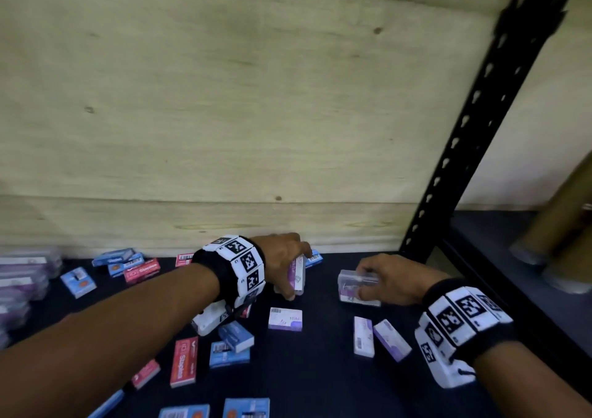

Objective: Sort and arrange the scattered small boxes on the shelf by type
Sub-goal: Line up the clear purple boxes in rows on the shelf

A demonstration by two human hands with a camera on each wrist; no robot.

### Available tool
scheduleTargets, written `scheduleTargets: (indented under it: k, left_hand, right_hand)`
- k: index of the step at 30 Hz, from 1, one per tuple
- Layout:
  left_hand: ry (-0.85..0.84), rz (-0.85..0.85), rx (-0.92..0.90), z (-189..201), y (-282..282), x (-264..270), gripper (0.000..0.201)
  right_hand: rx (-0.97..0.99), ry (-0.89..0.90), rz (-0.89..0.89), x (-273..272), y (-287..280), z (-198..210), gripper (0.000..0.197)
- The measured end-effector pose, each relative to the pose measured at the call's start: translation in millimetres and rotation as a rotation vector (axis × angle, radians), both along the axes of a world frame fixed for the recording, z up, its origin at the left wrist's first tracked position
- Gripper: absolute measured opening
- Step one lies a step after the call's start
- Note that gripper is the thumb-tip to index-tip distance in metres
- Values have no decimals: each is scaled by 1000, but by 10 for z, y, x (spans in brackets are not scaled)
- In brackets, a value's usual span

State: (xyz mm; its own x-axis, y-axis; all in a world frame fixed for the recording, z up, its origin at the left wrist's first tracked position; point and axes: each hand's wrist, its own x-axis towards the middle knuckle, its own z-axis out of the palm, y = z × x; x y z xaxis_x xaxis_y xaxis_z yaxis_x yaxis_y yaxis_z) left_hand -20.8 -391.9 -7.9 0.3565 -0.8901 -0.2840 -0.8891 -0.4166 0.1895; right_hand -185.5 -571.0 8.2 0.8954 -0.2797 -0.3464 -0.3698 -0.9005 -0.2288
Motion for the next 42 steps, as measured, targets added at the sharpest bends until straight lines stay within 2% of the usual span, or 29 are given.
scheduleTargets:
  k: [3,8,11,14,16,18,21,24,28,32,37,42]
  left_hand:
    - [-14,-27,-37,5,8,-37,83]
    - [-1,-11,-140,103,67,-101,46]
    - [29,6,-205,215,232,-145,43]
    - [13,29,-222,375,524,-205,50]
    - [-14,49,-218,483,797,-243,51]
    - [-5,86,-240,557,1146,-242,43]
    - [39,201,-272,601,1737,-206,41]
    - [23,291,-267,616,2366,-185,41]
    - [66,430,-299,622,3323,-193,34]
    - [66,612,-252,541,4203,-207,31]
    - [54,713,-160,382,4823,-225,33]
    - [103,751,-153,192,5066,-194,32]
  right_hand:
    - [-5,4,-1,-70,10,89,22]
    - [-96,-8,-17,-151,98,272,21]
    - [-104,-7,3,-149,258,389,23]
    - [-94,4,36,-88,537,523,17]
    - [-57,7,49,3,758,573,22]
    - [-34,15,80,129,1034,599,29]
    - [-94,23,225,338,1503,629,29]
    - [-137,15,344,576,2002,604,37]
    - [-116,-2,524,861,2828,512,41]
    - [-111,-27,677,1083,3614,340,41]
    - [-90,3,771,1202,4243,179,44]
    - [-93,10,791,1247,4521,94,49]
